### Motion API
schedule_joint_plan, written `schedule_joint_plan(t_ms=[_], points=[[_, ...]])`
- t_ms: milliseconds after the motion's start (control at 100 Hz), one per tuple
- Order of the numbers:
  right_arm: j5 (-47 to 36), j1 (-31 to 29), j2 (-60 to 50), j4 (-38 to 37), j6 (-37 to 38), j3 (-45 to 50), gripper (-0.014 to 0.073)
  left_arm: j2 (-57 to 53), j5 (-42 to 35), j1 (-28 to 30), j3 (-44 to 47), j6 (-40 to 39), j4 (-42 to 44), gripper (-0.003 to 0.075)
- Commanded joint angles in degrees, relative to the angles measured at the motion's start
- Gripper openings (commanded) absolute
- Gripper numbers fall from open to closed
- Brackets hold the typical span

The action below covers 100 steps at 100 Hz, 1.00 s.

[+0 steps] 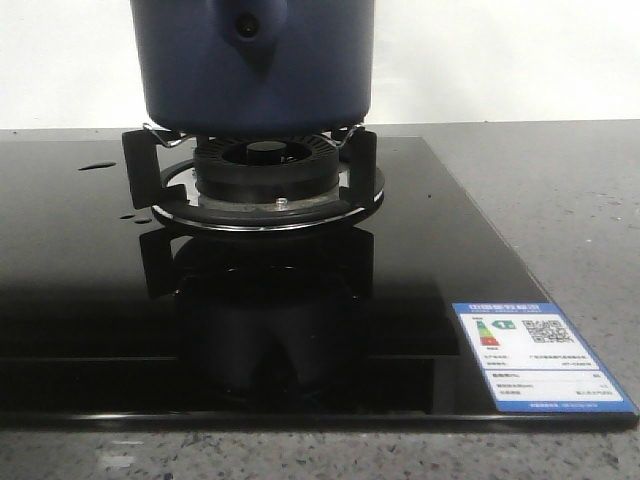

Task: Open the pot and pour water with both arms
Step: 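Tilt the cup with the right gripper to pour water into the pot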

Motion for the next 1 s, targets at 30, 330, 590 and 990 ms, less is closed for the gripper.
schedule_joint_plan(t_ms=[30, 330, 590, 990], points=[[-5.9, -0.3, -2.8, -2.9, -0.5, -2.3, 0.0204, -1.3, 0.5, -0.4, -1.7, -0.6, -4.8, 0.0282], [-5.8, -0.9, -2.8, -13.5, -0.5, -2.3, 0.0204, -1.3, 0.3, -0.9, -1.7, -0.6, -4.8, 0.0282], [-6.1, -2.2, -2.8, -20.2, -0.5, -2.3, 0.0204, -1.3, 0.3, -0.9, -1.7, -0.6, -4.8, 0.0282], [-10.4, -2.2, -2.8, -36.2, -0.5, -2.3, 0.0204, -1.3, 0.3, -0.9, -1.7, -0.6, -4.8, 0.0282]])
